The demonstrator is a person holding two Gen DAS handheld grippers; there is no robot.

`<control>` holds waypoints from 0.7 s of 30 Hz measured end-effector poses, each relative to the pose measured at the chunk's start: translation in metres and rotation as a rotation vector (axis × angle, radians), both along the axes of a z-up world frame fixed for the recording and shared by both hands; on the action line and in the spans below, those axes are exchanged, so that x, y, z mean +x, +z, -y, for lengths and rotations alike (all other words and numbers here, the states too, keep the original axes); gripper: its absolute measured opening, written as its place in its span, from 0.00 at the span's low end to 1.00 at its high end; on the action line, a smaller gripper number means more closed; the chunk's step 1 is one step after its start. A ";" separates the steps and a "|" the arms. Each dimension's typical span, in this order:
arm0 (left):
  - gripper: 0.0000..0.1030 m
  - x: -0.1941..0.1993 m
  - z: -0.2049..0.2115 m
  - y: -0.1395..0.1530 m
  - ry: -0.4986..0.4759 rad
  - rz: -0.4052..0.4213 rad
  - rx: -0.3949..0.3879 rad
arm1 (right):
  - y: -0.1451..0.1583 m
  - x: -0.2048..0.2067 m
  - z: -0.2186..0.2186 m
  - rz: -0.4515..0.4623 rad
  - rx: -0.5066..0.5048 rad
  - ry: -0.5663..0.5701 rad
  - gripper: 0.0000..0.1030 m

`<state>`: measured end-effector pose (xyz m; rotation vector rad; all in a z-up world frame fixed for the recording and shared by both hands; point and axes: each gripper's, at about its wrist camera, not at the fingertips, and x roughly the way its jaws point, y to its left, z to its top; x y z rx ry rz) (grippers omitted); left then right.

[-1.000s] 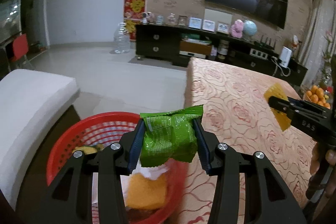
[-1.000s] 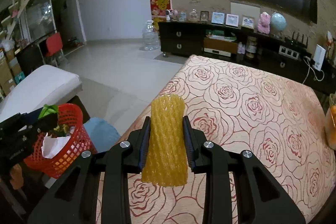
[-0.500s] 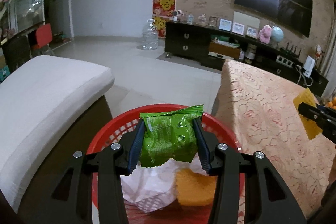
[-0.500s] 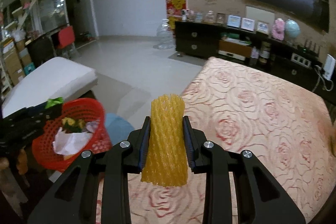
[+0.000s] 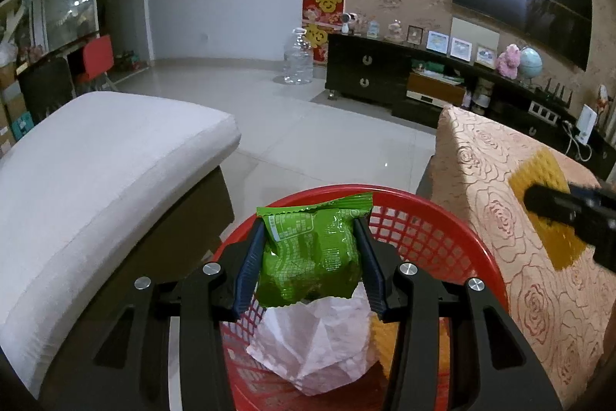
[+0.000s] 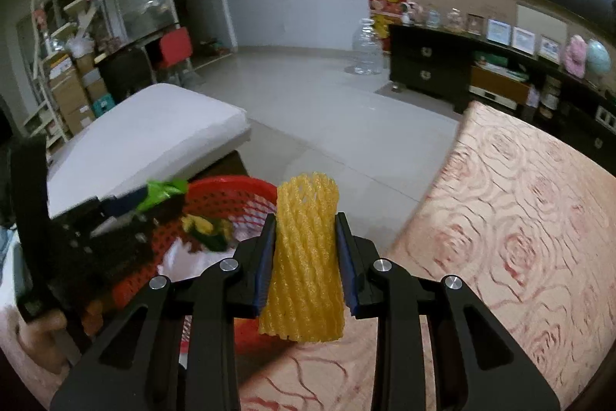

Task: Collect trash
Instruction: 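Carry the green packet and yellow foam net over the wastebasket with both grippers, then open the left gripper and the right gripper over the wastebasket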

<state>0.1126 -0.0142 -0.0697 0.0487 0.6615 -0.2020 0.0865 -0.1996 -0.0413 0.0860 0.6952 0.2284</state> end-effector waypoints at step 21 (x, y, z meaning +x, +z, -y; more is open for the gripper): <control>0.73 0.003 -0.011 -0.005 0.034 -0.032 -0.032 | -0.023 0.031 -0.038 -0.102 0.103 0.127 0.55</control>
